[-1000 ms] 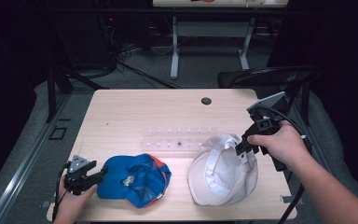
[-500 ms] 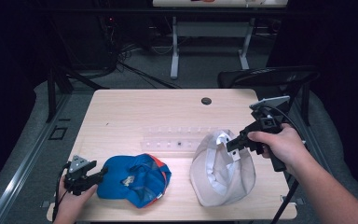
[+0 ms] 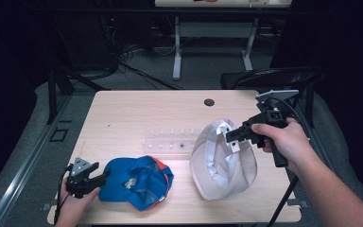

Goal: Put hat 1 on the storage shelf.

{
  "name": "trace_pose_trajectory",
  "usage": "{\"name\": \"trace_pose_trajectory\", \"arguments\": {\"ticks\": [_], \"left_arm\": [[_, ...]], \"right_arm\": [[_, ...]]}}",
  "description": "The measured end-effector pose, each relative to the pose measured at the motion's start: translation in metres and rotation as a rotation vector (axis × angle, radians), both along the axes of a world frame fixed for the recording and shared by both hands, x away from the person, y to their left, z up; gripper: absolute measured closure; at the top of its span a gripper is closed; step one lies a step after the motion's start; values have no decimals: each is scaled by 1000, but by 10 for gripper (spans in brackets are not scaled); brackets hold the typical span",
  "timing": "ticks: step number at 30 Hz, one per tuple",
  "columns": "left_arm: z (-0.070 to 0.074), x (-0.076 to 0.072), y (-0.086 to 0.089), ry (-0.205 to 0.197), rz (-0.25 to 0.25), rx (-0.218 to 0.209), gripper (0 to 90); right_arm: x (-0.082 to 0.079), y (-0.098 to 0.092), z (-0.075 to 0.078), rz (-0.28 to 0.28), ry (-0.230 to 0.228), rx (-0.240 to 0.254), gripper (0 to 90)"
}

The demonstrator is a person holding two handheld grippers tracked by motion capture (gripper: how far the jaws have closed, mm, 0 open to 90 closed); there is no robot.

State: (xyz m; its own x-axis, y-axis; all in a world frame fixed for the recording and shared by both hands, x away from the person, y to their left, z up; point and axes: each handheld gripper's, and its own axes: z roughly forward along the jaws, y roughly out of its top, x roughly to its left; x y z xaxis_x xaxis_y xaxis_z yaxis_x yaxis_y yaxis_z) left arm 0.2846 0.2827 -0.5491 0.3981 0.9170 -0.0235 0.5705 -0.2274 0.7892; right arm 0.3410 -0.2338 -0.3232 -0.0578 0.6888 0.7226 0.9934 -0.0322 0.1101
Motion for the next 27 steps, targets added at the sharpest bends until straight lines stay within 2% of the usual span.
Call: {"name": "trace_pose_trajectory", "arguments": {"ticks": [9,16,27], "left_arm": [[1,0,-1,5,-10,1,449],[0,0,-3,7,-21,3,448],[-1,1,-2,7,-15,6,446]], "right_arm": [[16,14,11,7,-30,37,820],[31,27,21,-15,-61,78,820],[54,47,32,-30,-97,105,820]]}}
